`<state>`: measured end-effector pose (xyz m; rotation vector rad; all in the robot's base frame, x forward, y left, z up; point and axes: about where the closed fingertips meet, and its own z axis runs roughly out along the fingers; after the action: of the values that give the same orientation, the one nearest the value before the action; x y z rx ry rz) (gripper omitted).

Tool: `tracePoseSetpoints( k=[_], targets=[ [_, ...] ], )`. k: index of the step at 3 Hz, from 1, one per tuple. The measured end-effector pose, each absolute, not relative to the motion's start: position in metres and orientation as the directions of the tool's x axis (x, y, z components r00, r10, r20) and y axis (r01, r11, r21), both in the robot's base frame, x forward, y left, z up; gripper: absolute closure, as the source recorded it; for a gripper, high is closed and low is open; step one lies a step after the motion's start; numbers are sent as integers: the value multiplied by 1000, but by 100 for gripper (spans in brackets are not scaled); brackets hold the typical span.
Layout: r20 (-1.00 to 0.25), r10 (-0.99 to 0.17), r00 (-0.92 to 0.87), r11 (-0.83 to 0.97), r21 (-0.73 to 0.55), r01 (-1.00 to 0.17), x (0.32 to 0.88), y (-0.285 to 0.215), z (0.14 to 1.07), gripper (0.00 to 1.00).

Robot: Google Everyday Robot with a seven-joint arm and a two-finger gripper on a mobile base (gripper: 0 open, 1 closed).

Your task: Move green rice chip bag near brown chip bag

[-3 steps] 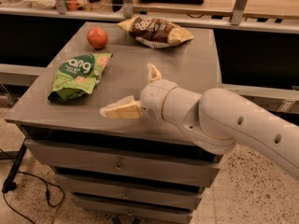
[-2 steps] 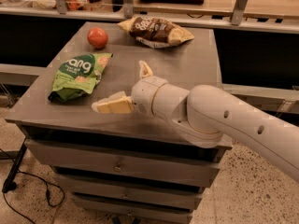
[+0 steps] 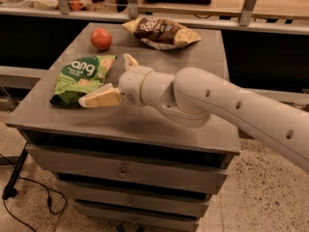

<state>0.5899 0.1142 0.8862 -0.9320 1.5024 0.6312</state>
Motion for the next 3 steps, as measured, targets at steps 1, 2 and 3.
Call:
tracePoseSetpoints(
  k=[1,2,3],
  targets=[
    [-974,-225,8,484,-119,-867,596,136,880,0],
    [-966,-258,8,463,-131,-877,600,153,876,0],
    [-956,-293,1,466,-144,-873,602,165,874,0]
  ],
)
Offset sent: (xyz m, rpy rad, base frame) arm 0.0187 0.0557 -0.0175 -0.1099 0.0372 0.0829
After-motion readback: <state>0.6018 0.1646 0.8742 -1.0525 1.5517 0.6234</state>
